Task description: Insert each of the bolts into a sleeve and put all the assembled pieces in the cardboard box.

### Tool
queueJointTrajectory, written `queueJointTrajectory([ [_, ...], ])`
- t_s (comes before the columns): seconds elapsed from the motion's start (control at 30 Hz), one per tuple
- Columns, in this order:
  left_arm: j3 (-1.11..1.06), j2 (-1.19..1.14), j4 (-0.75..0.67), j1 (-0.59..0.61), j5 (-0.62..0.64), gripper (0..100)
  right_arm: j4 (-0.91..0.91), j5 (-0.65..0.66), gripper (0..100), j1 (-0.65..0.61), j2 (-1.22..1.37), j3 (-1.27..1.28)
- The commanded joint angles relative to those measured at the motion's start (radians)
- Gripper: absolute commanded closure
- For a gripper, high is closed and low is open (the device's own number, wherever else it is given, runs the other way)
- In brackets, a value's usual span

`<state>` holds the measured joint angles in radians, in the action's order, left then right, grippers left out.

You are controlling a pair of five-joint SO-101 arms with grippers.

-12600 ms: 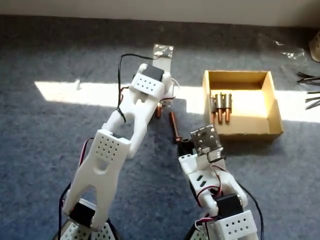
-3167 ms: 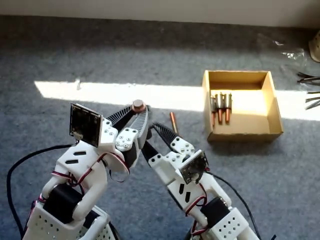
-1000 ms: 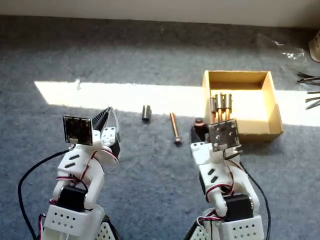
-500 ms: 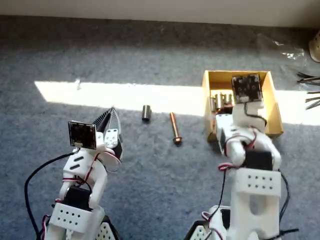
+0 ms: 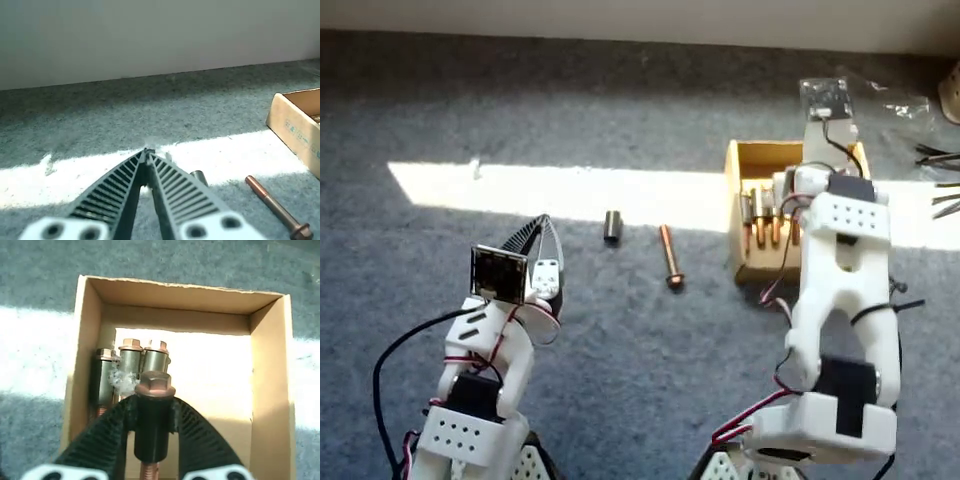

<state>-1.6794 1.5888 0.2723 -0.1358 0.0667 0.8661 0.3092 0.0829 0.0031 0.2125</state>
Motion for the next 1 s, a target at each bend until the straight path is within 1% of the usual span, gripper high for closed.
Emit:
queueJointTrajectory([
  [0.0, -0.025, 0.015, -0.023, 0.001, -0.008, 99, 0.002, 0.014, 99.2, 0.013, 0.085, -0.124],
  [0.37, -0.025, 0.015, -0.023, 0.004, -0.008, 99, 0.002, 0.014, 99.1, 0.074, 0.395, -0.355],
  [0.63, -0.025, 0.015, -0.023, 0.005, -0.009, 99, 0.005, 0.015, 98.8, 0.076, 0.446, -0.397],
  [0.7, -0.025, 0.015, -0.023, 0.005, -0.009, 99, 0.007, 0.015, 95.4, 0.074, 0.446, -0.397],
  [0.83, -0.025, 0.015, -0.023, 0.005, -0.009, 99, 0.007, 0.015, 85.2, 0.074, 0.446, -0.397],
  [0.97, -0.025, 0.015, -0.023, 0.005, -0.009, 99, 0.005, 0.015, 78.8, 0.074, 0.444, -0.397],
])
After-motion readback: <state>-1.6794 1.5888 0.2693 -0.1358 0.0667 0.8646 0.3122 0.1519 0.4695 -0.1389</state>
